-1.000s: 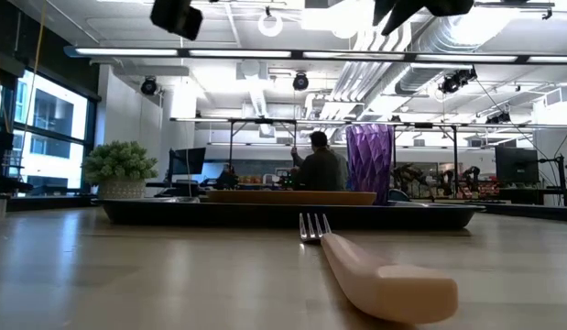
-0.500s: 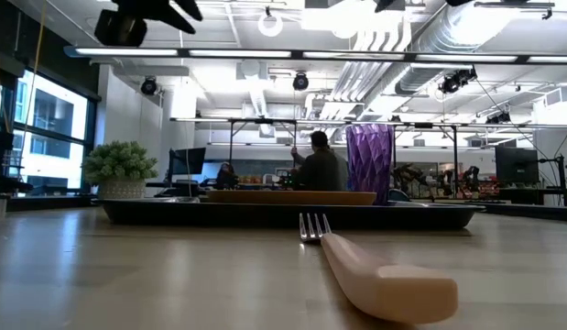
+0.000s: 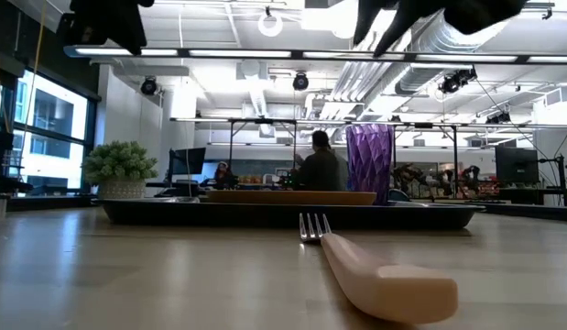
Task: Pick and place plate/cup/fork/spoon on tray
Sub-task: Put the orange fork between the orange spoon and the orange plate on the black serving tray
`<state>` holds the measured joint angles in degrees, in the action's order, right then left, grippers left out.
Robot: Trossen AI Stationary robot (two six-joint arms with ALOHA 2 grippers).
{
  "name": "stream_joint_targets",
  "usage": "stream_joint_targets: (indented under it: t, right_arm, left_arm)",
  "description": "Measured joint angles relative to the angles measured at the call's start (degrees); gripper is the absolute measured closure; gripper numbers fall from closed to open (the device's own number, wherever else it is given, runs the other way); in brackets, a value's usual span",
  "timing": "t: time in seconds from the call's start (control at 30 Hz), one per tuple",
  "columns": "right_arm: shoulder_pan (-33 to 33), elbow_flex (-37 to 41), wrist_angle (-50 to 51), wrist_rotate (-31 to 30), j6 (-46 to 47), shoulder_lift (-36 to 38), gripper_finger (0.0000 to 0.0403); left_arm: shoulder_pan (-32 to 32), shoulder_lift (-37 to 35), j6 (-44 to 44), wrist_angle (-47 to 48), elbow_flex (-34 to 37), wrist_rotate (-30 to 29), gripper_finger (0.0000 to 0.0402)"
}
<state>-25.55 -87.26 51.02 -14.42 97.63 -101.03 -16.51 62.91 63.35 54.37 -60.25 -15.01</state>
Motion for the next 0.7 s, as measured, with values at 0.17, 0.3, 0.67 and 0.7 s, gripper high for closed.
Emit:
stream_joint_targets:
  t: [0.17,0.3,0.67,0.7]
  right_arm:
    - [0.0,0.0,-2.5,2.5,0.0,-3.6,0.0329]
    - [0.0,0.0,-4.5,3.9,0.0,-6.5,0.0329]
    - [-0.1,0.0,-8.1,6.0,-0.1,-11.3,0.0279]
    - [-0.1,0.0,-8.5,6.1,-0.1,-11.9,0.0275]
  left_arm:
    - [0.0,-0.4,0.2,1.6,0.0,-0.6,0.0351]
    - [0.0,-0.2,0.0,1.9,0.0,-0.6,0.0351]
    - [0.0,-0.2,0.9,1.9,0.0,-0.6,0.0351]
    - [0.0,-0.2,1.3,1.9,0.0,-0.6,0.0351]
